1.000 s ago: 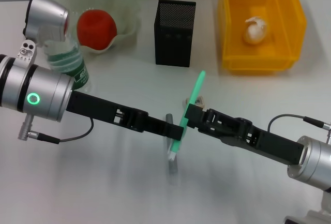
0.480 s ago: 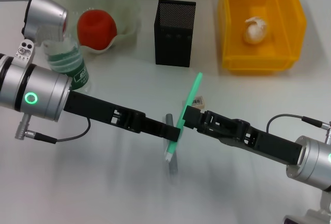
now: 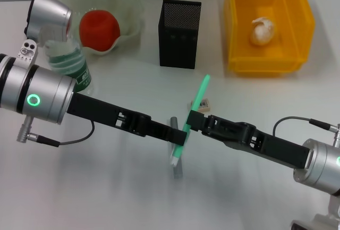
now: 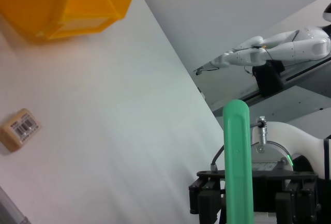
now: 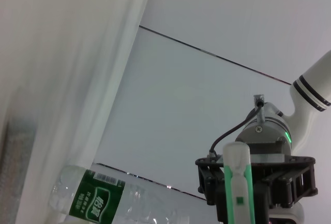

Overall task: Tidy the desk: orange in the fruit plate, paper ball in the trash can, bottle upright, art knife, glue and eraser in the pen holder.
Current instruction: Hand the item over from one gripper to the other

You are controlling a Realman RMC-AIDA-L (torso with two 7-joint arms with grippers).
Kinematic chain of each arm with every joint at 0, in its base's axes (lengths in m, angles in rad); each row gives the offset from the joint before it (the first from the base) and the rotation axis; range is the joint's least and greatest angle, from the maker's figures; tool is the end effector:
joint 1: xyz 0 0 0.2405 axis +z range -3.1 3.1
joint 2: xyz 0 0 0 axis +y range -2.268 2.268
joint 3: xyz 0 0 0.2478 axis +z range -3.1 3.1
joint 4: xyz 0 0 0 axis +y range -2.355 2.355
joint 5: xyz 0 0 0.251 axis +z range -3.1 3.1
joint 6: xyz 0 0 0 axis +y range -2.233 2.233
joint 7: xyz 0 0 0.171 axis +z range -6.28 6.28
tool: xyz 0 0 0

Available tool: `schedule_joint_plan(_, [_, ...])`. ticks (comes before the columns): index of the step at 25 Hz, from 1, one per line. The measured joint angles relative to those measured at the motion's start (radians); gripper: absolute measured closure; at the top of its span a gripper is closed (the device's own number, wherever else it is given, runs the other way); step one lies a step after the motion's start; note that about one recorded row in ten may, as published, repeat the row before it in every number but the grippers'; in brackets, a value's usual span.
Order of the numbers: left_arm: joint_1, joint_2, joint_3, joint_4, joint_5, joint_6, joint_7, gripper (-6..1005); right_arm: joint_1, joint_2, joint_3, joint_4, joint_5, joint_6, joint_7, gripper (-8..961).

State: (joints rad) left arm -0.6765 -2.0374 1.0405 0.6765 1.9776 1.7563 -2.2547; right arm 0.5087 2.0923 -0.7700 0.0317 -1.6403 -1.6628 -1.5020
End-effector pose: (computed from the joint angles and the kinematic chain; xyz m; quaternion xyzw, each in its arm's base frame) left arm -0.1941 0.3506 -0.0470 0.8644 0.4663 0.1153 0.1483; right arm 0.2551 0.2665 -0.1145 -0.5521 -0.7016 0.0885 0.4418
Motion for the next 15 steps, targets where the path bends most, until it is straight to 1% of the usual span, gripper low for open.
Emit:
schedule_joint_plan(9, [-0.003, -0.007, 0.001, 0.011, 0.029, 0.002, -0.001, 856, 0.004, 0.000, 0.000, -0.001, -0.002, 0.000, 0.000, 438])
schedule_joint_plan(15, [-0.003, -0.007, 0.001, 0.016, 0.029, 0.003, -0.001, 857, 0.003, 0.000, 0.000, 0.001, -0.002, 0.000, -0.009, 446])
